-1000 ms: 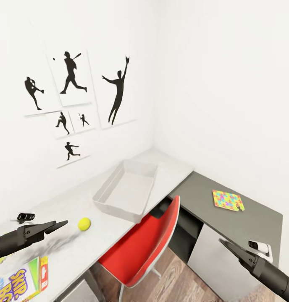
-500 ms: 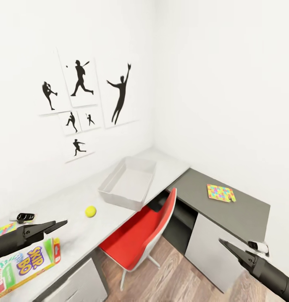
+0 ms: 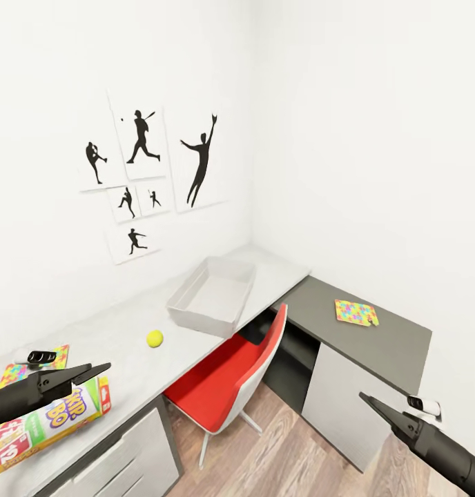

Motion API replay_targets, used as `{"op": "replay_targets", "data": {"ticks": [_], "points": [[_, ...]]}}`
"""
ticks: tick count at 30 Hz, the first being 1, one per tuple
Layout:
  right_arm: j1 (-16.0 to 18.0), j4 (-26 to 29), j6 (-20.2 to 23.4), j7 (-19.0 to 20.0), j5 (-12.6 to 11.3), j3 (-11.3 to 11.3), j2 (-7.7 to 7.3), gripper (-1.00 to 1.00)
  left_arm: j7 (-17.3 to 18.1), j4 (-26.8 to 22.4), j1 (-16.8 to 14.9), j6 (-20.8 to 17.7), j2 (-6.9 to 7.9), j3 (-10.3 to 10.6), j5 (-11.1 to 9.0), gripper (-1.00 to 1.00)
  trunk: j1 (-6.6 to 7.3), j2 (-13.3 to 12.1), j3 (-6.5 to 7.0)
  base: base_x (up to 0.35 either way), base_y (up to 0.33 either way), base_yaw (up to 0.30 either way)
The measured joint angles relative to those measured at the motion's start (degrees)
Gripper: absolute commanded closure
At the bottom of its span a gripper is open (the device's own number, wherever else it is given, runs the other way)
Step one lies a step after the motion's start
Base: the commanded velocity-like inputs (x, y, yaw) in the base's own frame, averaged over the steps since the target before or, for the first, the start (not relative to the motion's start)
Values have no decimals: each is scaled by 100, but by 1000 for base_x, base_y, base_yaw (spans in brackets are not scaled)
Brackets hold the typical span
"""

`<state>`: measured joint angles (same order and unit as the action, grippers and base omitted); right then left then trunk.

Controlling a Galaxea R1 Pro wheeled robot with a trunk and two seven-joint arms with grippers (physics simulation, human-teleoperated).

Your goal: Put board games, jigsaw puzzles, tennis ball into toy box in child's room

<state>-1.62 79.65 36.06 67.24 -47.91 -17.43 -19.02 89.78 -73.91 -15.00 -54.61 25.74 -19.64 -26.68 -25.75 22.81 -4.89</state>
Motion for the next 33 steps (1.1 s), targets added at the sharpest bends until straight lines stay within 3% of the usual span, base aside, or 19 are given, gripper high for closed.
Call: {"op": "replay_targets", "data": {"ticks": [33], "points": [[-1,-18,-266,-7,-4,27,-3,-100,0,0,11,2,0,-58,1,-100,1,-1,314,-1,0,-40]]}}
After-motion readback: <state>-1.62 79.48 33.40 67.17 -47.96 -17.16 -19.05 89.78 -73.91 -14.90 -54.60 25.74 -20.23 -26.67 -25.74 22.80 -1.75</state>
